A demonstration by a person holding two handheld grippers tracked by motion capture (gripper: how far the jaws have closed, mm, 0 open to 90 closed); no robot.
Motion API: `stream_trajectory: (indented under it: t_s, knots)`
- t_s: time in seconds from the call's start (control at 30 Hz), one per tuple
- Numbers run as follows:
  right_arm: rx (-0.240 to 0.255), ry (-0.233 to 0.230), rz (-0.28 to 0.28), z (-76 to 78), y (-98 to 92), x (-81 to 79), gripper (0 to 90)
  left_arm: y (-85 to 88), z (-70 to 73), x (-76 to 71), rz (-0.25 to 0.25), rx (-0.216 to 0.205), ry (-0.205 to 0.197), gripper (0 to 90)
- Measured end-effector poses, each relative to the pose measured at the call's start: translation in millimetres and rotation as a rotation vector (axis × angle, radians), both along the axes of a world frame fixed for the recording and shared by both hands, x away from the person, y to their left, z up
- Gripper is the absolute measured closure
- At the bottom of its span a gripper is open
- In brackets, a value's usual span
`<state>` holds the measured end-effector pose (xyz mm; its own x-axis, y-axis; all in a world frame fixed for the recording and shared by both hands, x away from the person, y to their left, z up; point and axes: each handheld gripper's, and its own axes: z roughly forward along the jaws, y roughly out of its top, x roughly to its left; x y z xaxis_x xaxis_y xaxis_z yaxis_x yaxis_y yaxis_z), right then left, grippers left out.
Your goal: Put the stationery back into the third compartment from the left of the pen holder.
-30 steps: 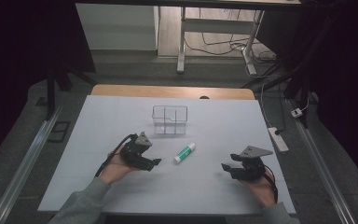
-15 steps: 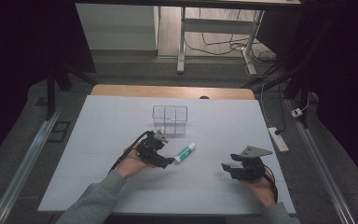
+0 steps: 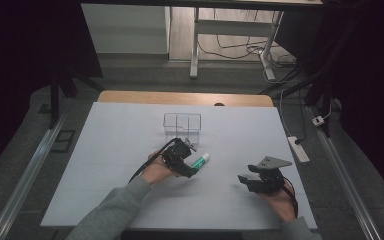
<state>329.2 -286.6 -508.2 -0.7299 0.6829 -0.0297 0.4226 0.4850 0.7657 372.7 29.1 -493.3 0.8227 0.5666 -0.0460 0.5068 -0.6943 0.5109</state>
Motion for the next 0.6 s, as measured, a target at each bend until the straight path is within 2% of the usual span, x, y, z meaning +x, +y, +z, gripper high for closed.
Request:
stream_trajectory:
  t_s: [0.33,0.5,0.6]
  knots:
    - [-0.003,0.0,-0.003,-0.4,0.3,0.2,38.9,-12.7,-9.7,6.3,-0.02,0.041,0.034,33.9]
    - [0.002,0.004,-0.012,-0.3,-1.2,0.8,38.7,-15.7,-14.5,7.8,-0.03,0.071,0.045,42.4]
    - [-0.005,0.002,-0.014,-0.6,-0.7,0.6,38.7,-17.4,-15.7,7.0,-0.032,0.087,0.043,51.9]
